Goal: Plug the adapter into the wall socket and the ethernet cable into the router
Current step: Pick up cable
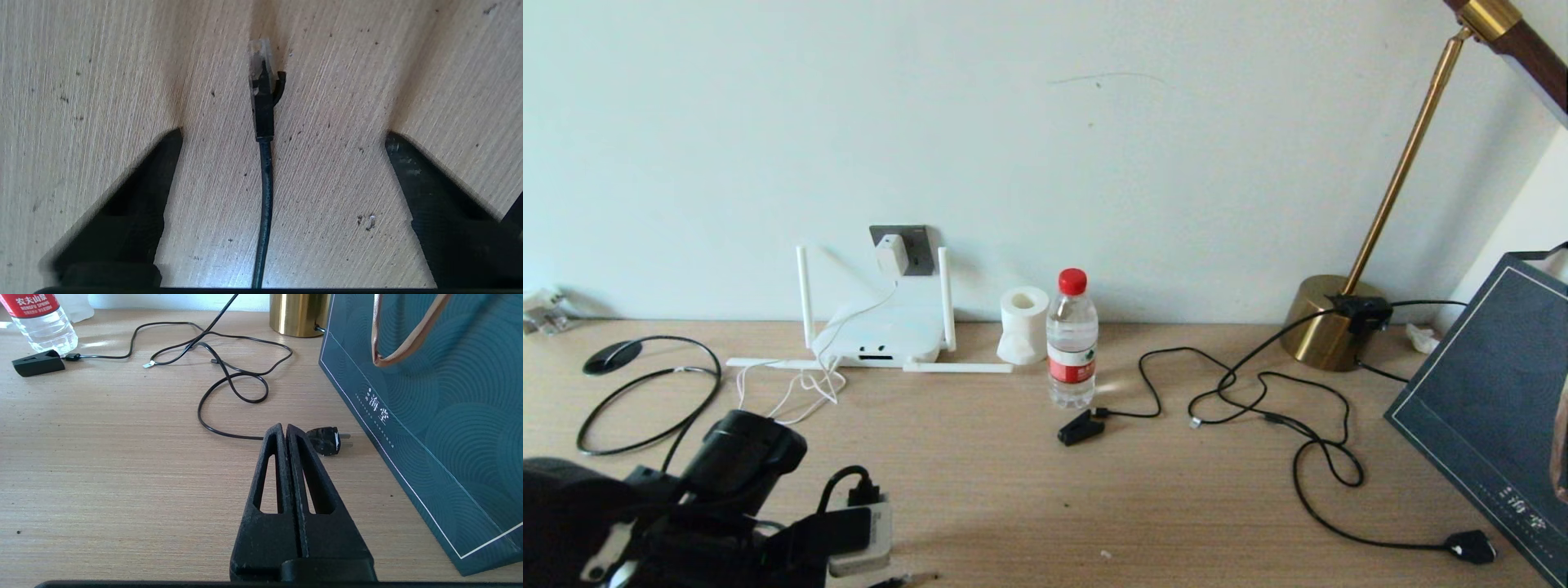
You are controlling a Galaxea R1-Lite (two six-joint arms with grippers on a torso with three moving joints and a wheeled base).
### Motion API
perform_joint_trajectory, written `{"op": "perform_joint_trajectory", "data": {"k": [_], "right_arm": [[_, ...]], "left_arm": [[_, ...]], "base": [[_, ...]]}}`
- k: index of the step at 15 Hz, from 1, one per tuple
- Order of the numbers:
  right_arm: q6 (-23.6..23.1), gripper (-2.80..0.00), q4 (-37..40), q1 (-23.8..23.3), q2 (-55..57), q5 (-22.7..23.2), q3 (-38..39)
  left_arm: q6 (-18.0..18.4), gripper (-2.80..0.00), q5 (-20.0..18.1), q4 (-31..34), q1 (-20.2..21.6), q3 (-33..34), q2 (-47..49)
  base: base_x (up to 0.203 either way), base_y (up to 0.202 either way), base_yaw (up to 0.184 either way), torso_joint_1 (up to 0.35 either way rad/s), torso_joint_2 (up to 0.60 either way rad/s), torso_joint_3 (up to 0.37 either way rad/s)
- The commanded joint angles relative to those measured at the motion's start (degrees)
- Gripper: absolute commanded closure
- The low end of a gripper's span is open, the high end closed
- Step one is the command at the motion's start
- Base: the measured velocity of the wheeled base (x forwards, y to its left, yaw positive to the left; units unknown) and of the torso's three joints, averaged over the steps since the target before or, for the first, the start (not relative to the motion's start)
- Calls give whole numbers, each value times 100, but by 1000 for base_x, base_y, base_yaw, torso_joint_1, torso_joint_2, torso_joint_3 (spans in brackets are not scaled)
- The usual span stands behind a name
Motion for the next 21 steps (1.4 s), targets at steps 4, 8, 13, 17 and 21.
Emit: {"op": "perform_joint_trajectory", "data": {"k": [4, 8, 13, 17, 21], "right_arm": [[2, 0, -1, 7, 7, 0, 0], [2, 0, -1, 0, 7, 0, 0], [2, 0, -1, 0, 7, 0, 0], [2, 0, -1, 7, 7, 0, 0], [2, 0, -1, 0, 7, 0, 0]], "left_arm": [[22, 0, 39, 16, -2, 6, 0], [22, 0, 39, 16, -2, 41, 9], [22, 0, 39, 16, -15, 96, -417], [29, 0, 112, -205, -48, -754, -972], [58, 0, 788, -3053, -46, -996, -865]], "base": [[0, 0, 0, 0, 0, 0], [0, 0, 0, 0, 0, 0], [0, 0, 0, 0, 0, 0], [0, 0, 0, 0, 0, 0], [0, 0, 0, 0, 0, 0]]}}
